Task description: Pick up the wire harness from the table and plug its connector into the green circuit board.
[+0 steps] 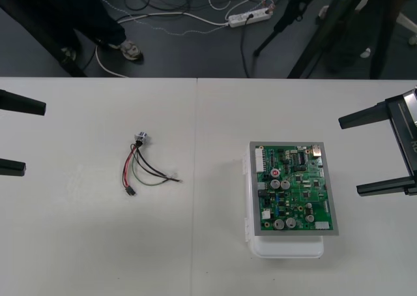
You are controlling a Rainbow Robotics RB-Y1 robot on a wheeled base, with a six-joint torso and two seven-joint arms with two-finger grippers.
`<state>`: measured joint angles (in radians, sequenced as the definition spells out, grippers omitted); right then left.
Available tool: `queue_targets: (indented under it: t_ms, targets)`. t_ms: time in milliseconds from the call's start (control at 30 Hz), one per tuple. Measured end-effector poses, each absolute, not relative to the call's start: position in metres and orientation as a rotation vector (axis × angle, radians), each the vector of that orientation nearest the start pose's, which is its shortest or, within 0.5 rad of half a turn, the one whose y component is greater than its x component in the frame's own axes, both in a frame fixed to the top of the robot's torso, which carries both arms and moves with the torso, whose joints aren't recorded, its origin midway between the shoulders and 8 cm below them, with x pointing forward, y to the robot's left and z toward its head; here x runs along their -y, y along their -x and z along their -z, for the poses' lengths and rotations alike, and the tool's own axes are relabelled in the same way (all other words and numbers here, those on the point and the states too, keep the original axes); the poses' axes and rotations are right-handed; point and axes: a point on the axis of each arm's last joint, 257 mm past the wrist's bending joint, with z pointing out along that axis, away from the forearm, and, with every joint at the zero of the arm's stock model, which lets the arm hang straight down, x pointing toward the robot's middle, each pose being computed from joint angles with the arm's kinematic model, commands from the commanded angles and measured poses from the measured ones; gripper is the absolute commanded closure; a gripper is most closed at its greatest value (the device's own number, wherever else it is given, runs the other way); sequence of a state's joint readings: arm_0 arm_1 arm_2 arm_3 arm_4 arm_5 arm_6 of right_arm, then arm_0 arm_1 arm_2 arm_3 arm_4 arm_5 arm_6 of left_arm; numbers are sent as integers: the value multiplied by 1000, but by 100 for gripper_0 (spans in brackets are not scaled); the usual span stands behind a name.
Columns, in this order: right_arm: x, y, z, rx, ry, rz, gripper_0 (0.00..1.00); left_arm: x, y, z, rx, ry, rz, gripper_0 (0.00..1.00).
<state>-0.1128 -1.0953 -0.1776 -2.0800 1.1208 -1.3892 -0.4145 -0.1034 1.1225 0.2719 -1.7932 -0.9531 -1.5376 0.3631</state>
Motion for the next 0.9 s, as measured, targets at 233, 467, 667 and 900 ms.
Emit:
queue_targets:
  t_ms: [233, 467, 667, 900]
  targets:
    - [179, -309, 74, -1445, 1699, -612, 0, -244, -325, 52, -1527, -1515, 759, 0]
    - [179, -309, 74, -1445, 1699, -612, 0, -244, -325, 52, -1527, -1515, 759, 0]
    - [179, -309, 74, -1445, 1699, -612, 0, -244, -325, 52, -1527, -1515, 759, 0]
    - [179, -309, 74, -1445, 1699, -612, 0, -244, -325, 52, -1527, -1515, 759, 0]
